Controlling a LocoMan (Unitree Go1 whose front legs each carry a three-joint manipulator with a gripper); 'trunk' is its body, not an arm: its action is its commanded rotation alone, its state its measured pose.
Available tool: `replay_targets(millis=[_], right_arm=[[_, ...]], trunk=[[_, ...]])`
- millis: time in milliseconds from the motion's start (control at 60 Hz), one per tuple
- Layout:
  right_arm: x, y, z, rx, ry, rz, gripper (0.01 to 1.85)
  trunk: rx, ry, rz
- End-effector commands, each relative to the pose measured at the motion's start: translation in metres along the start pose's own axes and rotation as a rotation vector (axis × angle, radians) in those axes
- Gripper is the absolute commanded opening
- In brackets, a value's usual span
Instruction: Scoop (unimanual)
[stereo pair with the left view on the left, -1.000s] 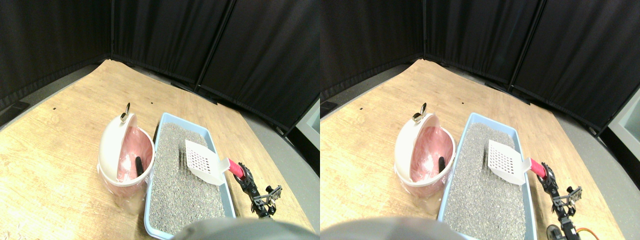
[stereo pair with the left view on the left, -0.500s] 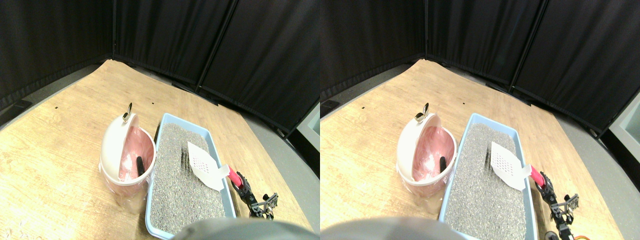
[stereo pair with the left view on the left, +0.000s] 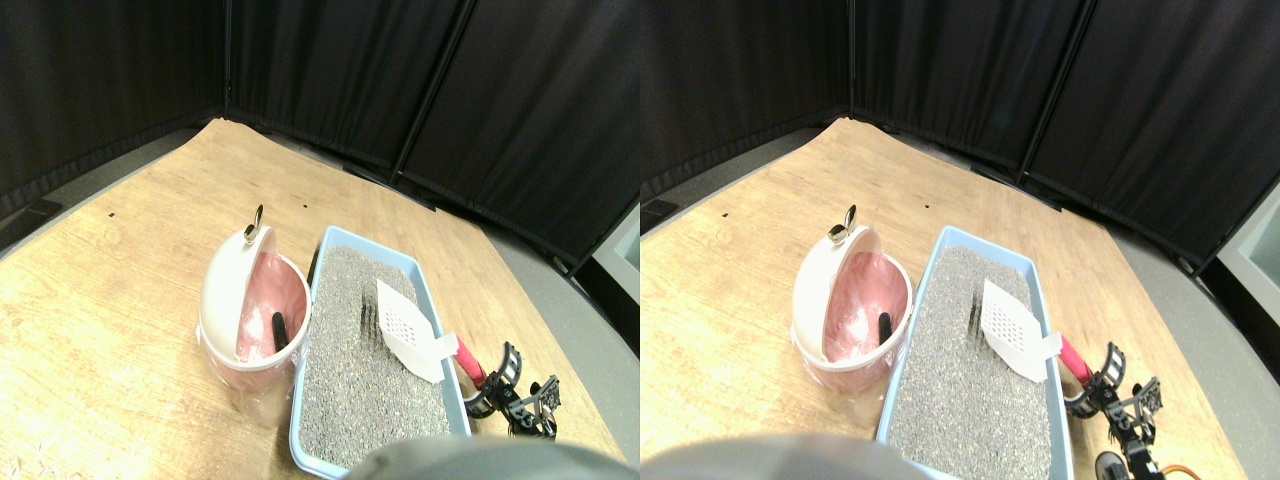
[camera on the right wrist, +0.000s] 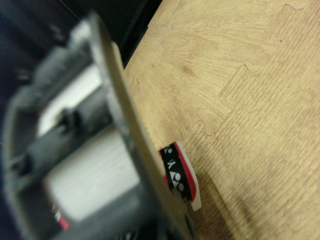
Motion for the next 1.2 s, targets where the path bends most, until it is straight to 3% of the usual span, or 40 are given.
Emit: replay_targets(millis=[17, 133, 300, 333, 383, 433, 483, 700, 1200], right_arm=[[0.002, 0.008, 0.009, -0.003, -0.029, 0.044, 1.67], [-0.001, 0.009, 0.013, 0.004, -0.019, 0.061, 1.69], [-0.019, 0.016, 0.026, 0.017, -0.054, 0.096, 1.54], [-0.023, 0.017, 0.028, 0.024, -0.075, 0.105, 1.4], [-0.032, 0.017, 0.033, 0.016, -0.136, 0.121, 0.7], [-0.04, 0.017, 0.038, 0.014, -0.185, 0.141, 0.21], [-0.045, 0.017, 0.04, 0.007, -0.195, 0.15, 0.06], [-0.068, 0.008, 0.05, -0.033, -0.225, 0.221, 0.06], [-0.113, 0.01, 0.056, -0.09, -0.211, 0.269, 0.06]], trunk=[[-0.012, 0.0, 0.008], [-0.011, -0.001, 0.005], [-0.008, -0.001, 0.002], [-0.001, -0.002, -0.004], [0.003, -0.003, -0.009], [0.006, -0.002, -0.013], [0.012, -0.003, -0.02], [0.035, -0.001, -0.048], [0.082, -0.019, -0.094]])
